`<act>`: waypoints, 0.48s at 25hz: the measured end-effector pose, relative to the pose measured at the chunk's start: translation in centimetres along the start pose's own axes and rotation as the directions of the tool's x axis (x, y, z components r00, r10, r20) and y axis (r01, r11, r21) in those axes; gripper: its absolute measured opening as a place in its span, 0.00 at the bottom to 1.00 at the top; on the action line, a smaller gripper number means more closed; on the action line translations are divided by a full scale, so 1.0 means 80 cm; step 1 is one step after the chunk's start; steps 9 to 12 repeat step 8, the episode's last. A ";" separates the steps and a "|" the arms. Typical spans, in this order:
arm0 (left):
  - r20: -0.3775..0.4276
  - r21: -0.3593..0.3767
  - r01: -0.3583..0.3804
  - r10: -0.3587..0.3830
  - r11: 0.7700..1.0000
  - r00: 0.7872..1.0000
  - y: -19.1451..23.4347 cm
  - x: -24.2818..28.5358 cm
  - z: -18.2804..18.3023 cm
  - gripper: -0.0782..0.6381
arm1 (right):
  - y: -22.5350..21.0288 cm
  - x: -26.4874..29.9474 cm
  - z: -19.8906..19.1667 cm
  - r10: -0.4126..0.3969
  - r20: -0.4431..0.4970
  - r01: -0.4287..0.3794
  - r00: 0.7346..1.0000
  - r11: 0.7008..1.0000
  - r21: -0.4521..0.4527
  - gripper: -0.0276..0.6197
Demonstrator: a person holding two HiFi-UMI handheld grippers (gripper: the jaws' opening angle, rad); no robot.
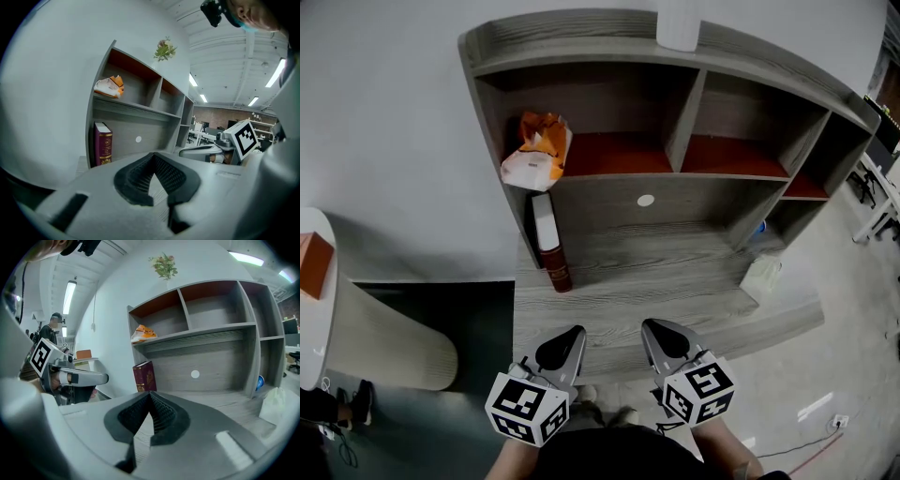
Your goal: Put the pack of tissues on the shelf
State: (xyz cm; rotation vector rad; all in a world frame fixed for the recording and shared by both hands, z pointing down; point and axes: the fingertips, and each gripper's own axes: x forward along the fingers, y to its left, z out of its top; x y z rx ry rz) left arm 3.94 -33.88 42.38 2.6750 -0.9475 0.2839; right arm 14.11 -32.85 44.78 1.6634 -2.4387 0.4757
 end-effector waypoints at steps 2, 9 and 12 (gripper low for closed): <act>0.003 -0.002 -0.010 0.010 1.000 1.000 0.002 -0.001 0.000 0.10 | 0.001 0.001 -0.003 0.005 -0.004 -0.005 1.000 1.000 0.003 0.04; -0.003 -0.002 -0.027 0.027 1.000 1.000 0.008 -0.006 -0.002 0.10 | 0.007 0.004 -0.007 0.014 -0.010 -0.014 1.000 1.000 0.012 0.04; -0.003 -0.002 -0.027 0.027 1.000 1.000 0.008 -0.006 -0.002 0.10 | 0.007 0.004 -0.007 0.014 -0.010 -0.014 1.000 1.000 0.012 0.04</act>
